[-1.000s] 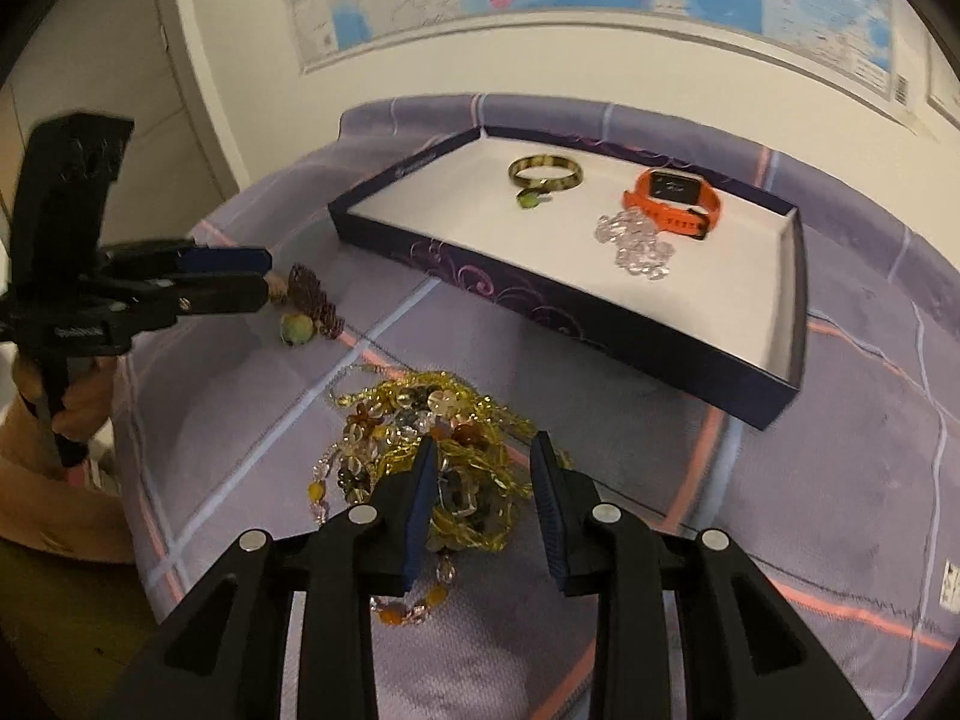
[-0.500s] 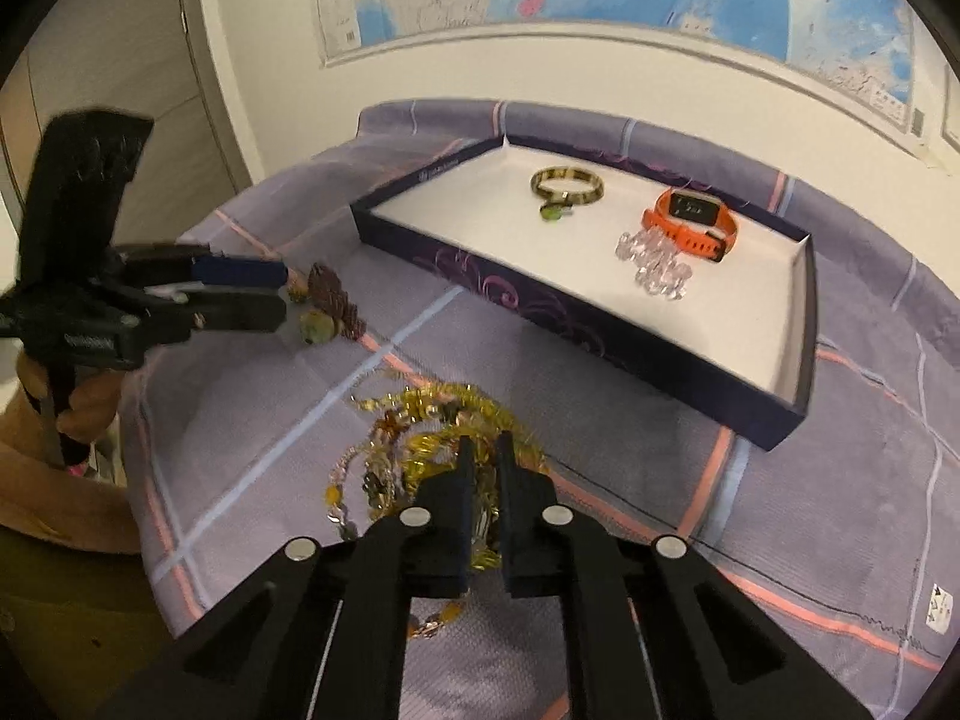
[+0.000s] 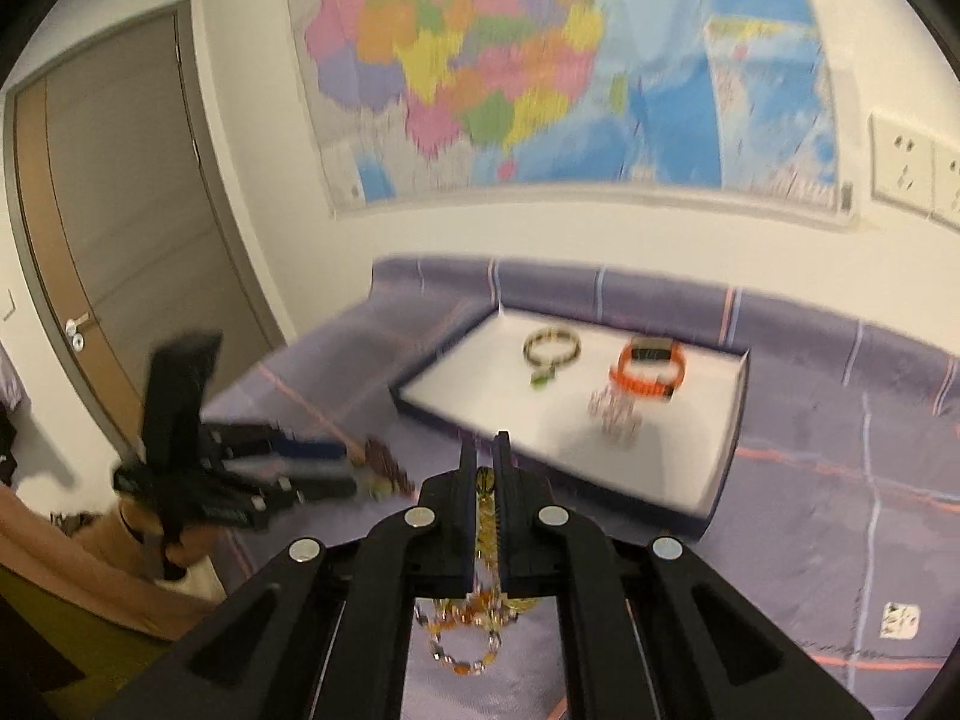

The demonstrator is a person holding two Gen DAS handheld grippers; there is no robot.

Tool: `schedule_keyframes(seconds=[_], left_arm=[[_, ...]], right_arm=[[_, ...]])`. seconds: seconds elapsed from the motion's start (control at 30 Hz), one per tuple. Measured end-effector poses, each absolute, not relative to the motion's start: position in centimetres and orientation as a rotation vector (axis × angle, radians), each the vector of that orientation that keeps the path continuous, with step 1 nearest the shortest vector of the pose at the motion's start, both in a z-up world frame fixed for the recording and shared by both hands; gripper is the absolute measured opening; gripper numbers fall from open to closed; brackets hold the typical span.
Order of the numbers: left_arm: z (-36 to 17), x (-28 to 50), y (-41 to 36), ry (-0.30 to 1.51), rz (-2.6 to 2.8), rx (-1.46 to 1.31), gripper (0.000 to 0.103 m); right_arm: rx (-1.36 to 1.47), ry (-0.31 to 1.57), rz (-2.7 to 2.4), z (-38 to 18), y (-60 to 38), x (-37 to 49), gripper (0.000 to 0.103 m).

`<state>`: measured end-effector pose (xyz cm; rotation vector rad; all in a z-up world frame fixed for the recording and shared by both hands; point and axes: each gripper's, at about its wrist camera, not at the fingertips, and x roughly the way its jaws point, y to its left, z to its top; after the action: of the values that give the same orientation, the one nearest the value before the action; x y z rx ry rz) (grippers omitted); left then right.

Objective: Organize jewelry
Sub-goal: 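Grasp a yellow beaded bracelet from the pile with the right tool and lift, then grasp a small gold ring with the left tool while the right tool holds the yellow strand up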

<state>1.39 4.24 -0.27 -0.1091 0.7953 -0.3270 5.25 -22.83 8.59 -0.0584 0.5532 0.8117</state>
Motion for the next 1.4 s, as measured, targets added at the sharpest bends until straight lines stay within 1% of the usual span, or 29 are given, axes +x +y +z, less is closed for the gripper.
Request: schedule_keyframes(seconds=[0.23, 0.43, 0.57, 0.73, 0.8, 0.83, 0.9, 1.1, 1.4], left_arm=[[-0.5, 0.9, 3.9, 0.793, -0.35, -0.093, 0.055], [-1.2, 1.0, 3.2, 0.813, -0.371, -0.085, 0.052], [-2.0, 1.7, 3.1, 0.836, -0.364, -0.089, 0.044], [-2.8, 2.7, 3.3, 0.872, -0.345, -0.108, 0.029], [-3.1, 3.0, 3.3, 0.888, -0.336, -0.113, 0.021], [-3.3, 3.2, 3.4, 0.895, -0.332, -0.115, 0.018], [-3.6, 3.4, 3.5, 0.909, -0.321, -0.118, 0.008], [-3.4, 3.3, 3.8, 0.902, -0.318, -0.126, 0.004], [-1.8, 2.7, 3.9, 0.859, -0.347, -0.129, 0.004]], right_arm=[[-0.018, 0.441, 0.781, 12.4, -24.4, 4.7, 0.004], [-0.007, 0.391, 0.758, 13.7, -25.0, 4.7, 0.004], [0.0, 0.41, 0.749, 13.1, -25.2, 4.9, 0.004], [0.016, 0.441, 0.748, 12.1, -25.4, 5.1, 0.004], [0.02, 0.447, 0.754, 11.9, -25.3, 5.2, 0.004], [0.019, 0.449, 0.761, 11.8, -25.1, 5.2, 0.004], [0.01, 0.449, 0.775, 11.8, -24.6, 5.2, 0.004], [-0.002, 0.455, 0.803, 11.9, -23.4, 5.7, 0.004], [0.001, 0.443, 0.805, 12.5, -23.1, 6.1, 0.004]])
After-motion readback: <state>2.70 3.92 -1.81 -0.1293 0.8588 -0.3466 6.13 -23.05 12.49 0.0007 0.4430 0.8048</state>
